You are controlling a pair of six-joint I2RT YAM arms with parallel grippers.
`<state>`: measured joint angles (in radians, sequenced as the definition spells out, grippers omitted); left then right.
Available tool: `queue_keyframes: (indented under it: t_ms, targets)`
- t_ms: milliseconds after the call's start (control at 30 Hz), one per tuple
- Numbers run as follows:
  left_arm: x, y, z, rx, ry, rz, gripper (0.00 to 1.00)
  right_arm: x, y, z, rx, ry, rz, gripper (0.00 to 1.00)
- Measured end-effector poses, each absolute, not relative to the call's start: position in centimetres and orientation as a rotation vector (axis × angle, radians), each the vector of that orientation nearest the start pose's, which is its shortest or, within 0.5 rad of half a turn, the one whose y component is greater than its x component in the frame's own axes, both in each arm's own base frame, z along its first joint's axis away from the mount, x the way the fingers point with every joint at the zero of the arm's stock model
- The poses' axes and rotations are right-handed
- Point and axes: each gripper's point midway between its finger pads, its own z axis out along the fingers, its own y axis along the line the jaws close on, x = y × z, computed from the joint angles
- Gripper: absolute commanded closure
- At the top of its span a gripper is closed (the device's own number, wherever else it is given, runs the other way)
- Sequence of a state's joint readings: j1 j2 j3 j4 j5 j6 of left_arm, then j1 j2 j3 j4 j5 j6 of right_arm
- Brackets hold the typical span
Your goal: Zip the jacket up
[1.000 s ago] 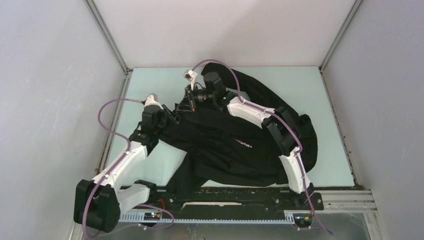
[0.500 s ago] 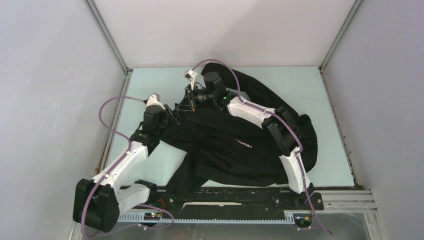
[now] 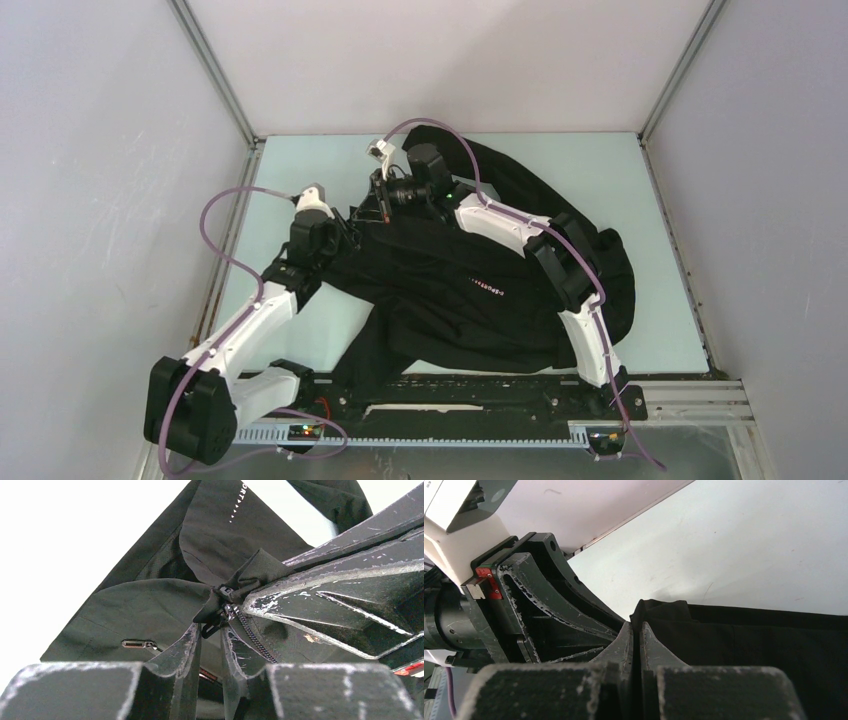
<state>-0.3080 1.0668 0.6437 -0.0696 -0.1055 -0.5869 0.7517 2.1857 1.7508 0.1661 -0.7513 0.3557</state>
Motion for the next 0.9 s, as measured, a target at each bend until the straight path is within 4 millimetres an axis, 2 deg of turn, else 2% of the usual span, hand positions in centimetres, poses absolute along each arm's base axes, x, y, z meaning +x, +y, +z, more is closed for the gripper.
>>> queue_keyframes:
  t_ms: [100,233,267,467,600,767,900]
  targets:
    - [32.8,-10.7,14.9,-0.346,2.058,-0.418,0.8,34.5,50.2,19.2,-0.954,1.786,1.428,1.0]
    - [32.8,-10.7,15.0,-0.326,2.06,-0.401,0.99,34.4,50.2,19.2,-0.959,1.783,1.426,1.0]
    - [32.8,-10.8,15.1,-0.317,2.061,-0.4,1.0,34.4,50.3,19.1,-0.96,1.783,1.426,1.0]
    - [32.8,-11.5,14.9,-0.292,2.07,-0.416,1.0,34.6,50.4,19.1,-0.942,1.793,1.409,1.0]
    - [33.6,-12.6,14.8,-0.302,2.063,-0.476,1.0,35.3,50.3,19.7,-0.907,1.814,1.398,1.0]
    - [33.9,-14.2,15.9,-0.293,2.019,-0.577,1.0,36.9,49.9,21.1,-0.858,1.795,1.39,1.0]
    - [33.1,-16.6,16.1,-0.251,2.008,-0.652,1.0,37.8,49.7,22.4,-0.834,1.774,1.394,1.0]
